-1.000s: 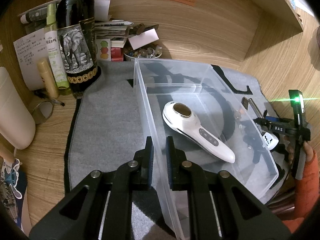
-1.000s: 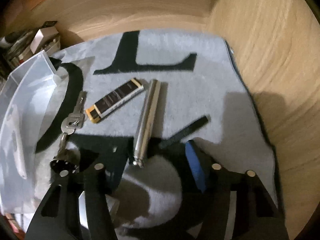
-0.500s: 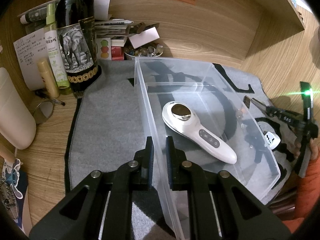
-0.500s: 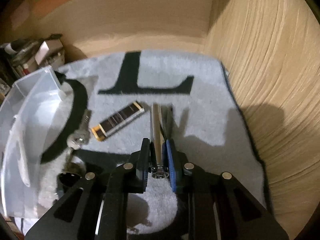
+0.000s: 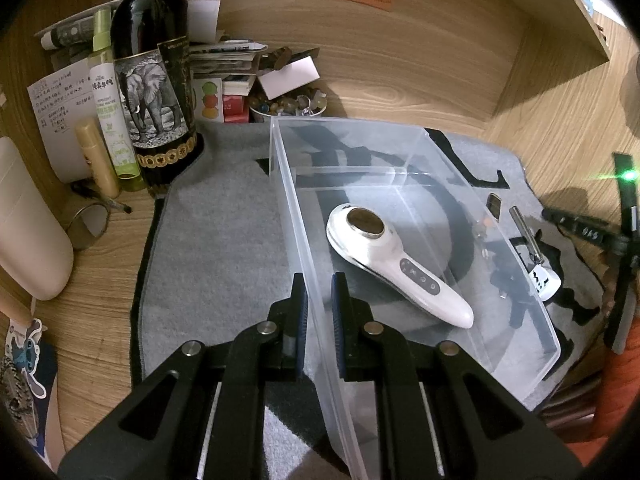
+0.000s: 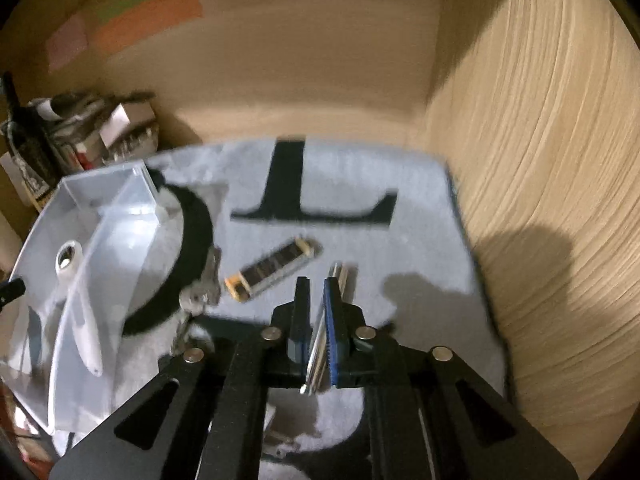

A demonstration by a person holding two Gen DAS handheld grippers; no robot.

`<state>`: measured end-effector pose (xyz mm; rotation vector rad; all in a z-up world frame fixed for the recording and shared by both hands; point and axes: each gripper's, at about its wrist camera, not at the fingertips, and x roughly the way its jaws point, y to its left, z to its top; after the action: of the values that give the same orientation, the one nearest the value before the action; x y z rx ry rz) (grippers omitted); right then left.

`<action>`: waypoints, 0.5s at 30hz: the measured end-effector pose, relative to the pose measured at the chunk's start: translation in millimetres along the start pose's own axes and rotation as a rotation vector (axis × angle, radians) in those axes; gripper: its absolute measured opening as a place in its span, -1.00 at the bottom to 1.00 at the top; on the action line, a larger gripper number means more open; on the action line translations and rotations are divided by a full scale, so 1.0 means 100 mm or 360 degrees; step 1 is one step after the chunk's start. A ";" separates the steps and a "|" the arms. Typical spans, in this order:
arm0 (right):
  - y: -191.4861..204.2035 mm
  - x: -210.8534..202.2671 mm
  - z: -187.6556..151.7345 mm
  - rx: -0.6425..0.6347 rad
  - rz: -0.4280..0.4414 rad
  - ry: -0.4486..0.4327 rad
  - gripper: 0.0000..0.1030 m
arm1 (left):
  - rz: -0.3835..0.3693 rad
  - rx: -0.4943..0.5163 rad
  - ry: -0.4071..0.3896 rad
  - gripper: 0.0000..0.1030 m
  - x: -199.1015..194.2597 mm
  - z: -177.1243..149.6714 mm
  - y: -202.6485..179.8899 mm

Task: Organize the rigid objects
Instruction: 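Move the right tool to the metal cylinder and grasp it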

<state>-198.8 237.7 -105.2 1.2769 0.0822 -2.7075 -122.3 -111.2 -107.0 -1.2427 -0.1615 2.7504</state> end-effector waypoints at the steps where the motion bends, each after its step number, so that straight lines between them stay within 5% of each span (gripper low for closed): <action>1: -0.03 0.07 -0.03 0.0020 -0.0007 0.0043 -0.61 | 0.0000 0.0000 0.0001 -0.77 0.00 0.00 0.00; 2: -0.07 0.14 -0.07 0.0043 -0.0032 0.0088 -0.31 | 0.0001 -0.0001 0.0001 -0.77 0.00 0.00 0.00; 4: -0.14 0.24 -0.14 0.0084 -0.0035 0.0137 -0.11 | -0.0001 -0.0002 0.0003 -0.77 0.00 0.00 0.00; 9: -0.16 0.48 -0.28 0.0063 -0.0043 0.0203 -0.10 | 0.0002 -0.0001 0.0002 -0.77 0.00 0.00 -0.01; 13: -0.06 0.48 -0.25 -0.0032 -0.0038 0.0176 -0.69 | 0.0000 -0.0003 0.0001 -0.77 0.00 0.00 0.00; 15: -0.03 0.48 -0.23 -0.0050 -0.0054 0.0165 -0.72 | 0.0001 -0.0002 0.0002 -0.77 0.00 0.01 0.00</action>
<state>-212.3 238.0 -157.0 1.4190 0.1588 -2.6557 -122.8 -110.8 -106.3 -1.2449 -0.1627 2.7507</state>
